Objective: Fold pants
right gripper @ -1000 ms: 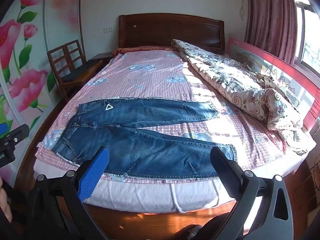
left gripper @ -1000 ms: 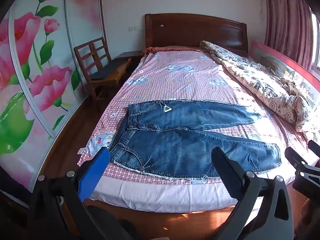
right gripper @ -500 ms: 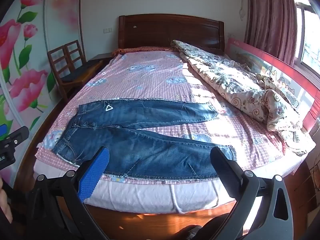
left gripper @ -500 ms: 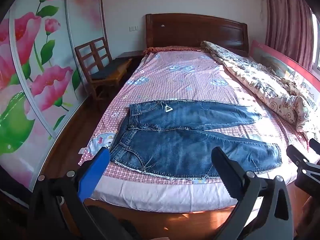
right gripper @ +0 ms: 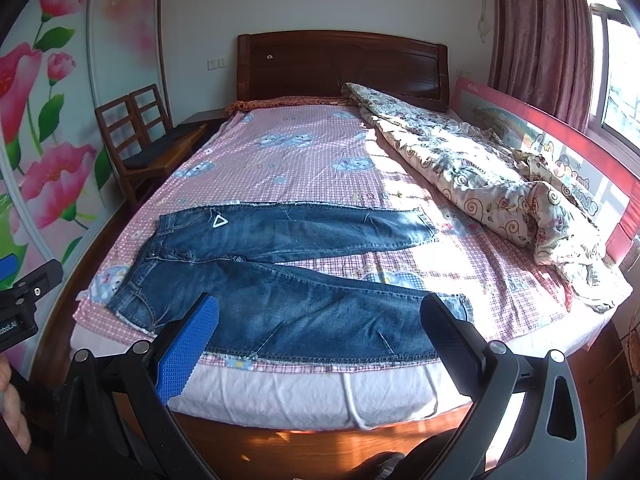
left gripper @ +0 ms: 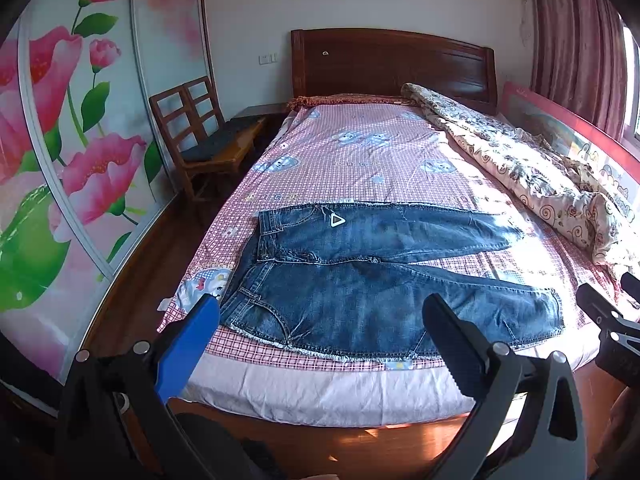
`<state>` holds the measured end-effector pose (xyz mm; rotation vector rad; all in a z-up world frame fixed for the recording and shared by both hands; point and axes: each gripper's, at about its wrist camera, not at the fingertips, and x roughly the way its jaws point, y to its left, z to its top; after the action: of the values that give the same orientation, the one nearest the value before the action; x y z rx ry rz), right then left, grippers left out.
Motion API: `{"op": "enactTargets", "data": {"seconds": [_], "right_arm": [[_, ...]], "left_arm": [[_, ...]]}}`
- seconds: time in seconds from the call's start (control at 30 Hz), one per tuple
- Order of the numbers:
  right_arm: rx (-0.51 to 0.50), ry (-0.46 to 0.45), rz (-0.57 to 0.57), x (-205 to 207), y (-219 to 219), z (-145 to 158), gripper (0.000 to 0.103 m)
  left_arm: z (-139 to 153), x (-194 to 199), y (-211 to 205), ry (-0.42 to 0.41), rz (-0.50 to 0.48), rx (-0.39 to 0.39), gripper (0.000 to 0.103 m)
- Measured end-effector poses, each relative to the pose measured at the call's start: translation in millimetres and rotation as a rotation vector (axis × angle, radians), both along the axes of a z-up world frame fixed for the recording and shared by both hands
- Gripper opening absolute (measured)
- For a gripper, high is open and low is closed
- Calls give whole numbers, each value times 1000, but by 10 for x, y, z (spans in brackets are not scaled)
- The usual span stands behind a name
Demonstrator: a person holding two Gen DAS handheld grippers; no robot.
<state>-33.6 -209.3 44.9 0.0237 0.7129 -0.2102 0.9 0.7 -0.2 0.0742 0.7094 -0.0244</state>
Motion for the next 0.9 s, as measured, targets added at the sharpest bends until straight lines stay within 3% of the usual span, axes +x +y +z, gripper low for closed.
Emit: {"op": "enactTargets", "data": {"seconds": [0.9], "right_arm": [[-2, -1, -3, -28, 8, 7, 100]], "left_arm": [[-42, 3, -28, 7, 2, 2, 101]]}}
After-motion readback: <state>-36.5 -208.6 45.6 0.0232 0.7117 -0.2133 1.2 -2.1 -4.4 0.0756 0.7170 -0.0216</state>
